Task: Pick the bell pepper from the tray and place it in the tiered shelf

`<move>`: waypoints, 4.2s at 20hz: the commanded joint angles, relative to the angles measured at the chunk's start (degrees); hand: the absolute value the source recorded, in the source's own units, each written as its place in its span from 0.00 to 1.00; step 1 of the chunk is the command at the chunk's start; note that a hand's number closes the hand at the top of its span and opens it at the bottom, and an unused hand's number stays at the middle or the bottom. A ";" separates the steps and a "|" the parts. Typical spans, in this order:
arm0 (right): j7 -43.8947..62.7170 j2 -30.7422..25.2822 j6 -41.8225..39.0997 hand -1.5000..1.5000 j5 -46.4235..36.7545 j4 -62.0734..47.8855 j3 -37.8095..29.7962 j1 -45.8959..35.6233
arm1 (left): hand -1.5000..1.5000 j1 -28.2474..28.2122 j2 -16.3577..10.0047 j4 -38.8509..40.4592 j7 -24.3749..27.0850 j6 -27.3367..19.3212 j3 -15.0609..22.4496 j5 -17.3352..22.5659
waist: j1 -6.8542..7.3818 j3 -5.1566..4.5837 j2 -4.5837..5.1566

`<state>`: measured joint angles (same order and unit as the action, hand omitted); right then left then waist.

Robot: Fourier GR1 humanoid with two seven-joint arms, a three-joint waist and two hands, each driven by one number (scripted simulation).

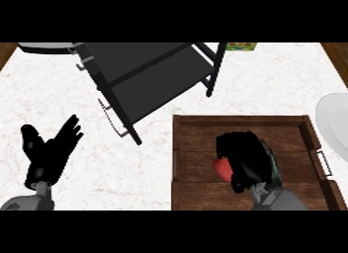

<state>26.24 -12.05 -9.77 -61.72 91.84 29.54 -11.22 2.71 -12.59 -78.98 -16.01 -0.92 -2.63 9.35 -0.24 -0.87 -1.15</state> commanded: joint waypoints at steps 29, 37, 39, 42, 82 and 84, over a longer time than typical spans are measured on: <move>32.44 12.05 -14.56 1.00 41.39 25.47 -12.84 -45.23 | 0.50 -1.01 1.86 1.93 0.38 0.22 -0.11 -1.18 | 0.86 0.77 1.02; 27.51 8.77 -13.67 1.00 45.11 7.73 -26.90 -58.39 | 0.50 0.09 0.78 0.57 -2.82 0.46 -0.59 -1.09 | 0.92 0.84 1.18; 27.44 9.86 -11.68 1.00 43.56 0.56 -27.84 -65.73 | 0.50 0.28 2.41 0.27 -2.46 0.10 0.53 -1.35 | 1.22 0.80 1.16; 21.52 8.14 -11.31 1.00 42.30 -7.35 -28.96 -68.53 | 0.50 0.21 1.00 -1.12 -2.64 1.42 -0.78 -0.24 | 1.32 0.81 1.21; -20.87 6.89 -0.29 1.00 28.71 -62.13 -30.21 -83.72 | 0.50 -2.27 3.85 -3.03 -2.37 0.94 0.14 -2.92 | 1.99 0.82 1.41; -15.76 9.43 6.60 1.00 33.61 -62.22 -36.80 -83.60 | 0.50 -0.36 2.46 -1.12 -2.45 1.81 -1.22 -2.23 | 2.14 0.81 1.51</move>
<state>7.06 -3.79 -7.11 -30.99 31.08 -2.69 -93.58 3.54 -9.70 -80.09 -17.08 0.06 -3.68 6.49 1.59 0.13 0.24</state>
